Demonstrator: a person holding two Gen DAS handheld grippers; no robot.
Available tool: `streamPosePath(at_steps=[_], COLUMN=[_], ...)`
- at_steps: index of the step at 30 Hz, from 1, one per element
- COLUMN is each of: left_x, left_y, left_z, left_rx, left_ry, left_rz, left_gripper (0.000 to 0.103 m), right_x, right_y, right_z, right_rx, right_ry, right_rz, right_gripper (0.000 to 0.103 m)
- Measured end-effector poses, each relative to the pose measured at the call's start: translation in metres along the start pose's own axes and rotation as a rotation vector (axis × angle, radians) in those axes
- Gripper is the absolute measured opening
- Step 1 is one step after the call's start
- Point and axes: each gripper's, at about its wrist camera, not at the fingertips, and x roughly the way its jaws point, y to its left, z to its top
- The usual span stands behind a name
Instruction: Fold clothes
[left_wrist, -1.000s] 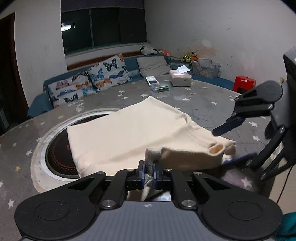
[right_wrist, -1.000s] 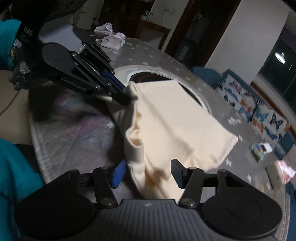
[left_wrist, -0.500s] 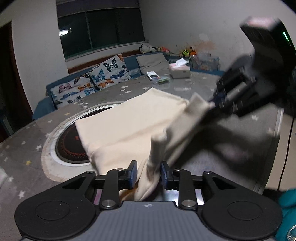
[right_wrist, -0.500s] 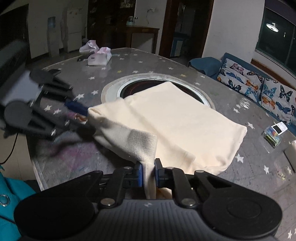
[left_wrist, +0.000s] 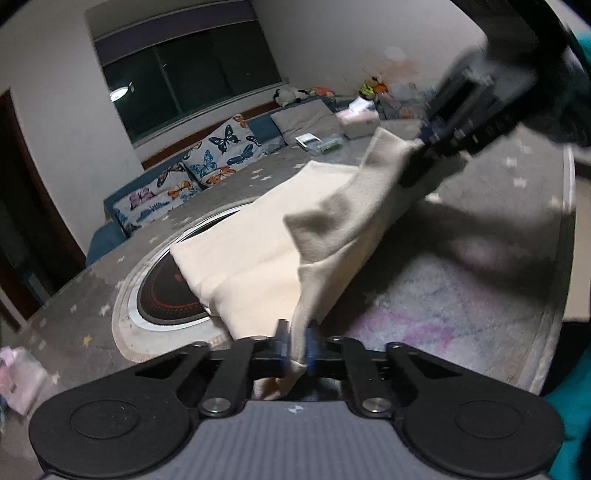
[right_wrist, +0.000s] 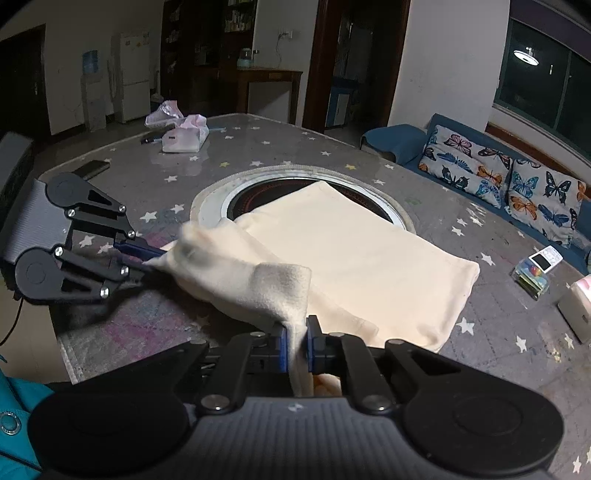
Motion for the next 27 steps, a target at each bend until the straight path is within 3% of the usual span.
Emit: streamPosePath(at_steps=[5,12,18,21,27], left_x=[-0.026,-0.091,-0.108,-0.095,-0.049], left_y=[0.005,-0.005,-0.008,0.003,0.031], left_z=[0.008,0.013,0.020,0.029,0.054], left_rx=[-0.090,-0.158,-0.136,-0.155,-0.155], left_ry=[-0.036,-0.070,-0.087,-0.099,-0.108], left_rz=[-0.035,-0.096,-0.100,-0.097,-0.079], left_gripper=[0.006,0.006,0.005,0.005,0.005], right_x=[-0.023,-0.076,-0.089,-0.091,-0.050], right_y=[0.007,0.030,0.038,0.037,-0.004], right_z=[-0.001,-0.008,-0.005,-0.002,0.022], right_rx=[-0.012,-0.025,-0.043,-0.050,-0.017], right_ry=[-0.033,-0.047,-0.033,-0.030,-0.009], right_rz=[0.011,0.056,0.059,0.051,0.010], right_gripper=[0.008,0.008,0.008,0.008,0.008])
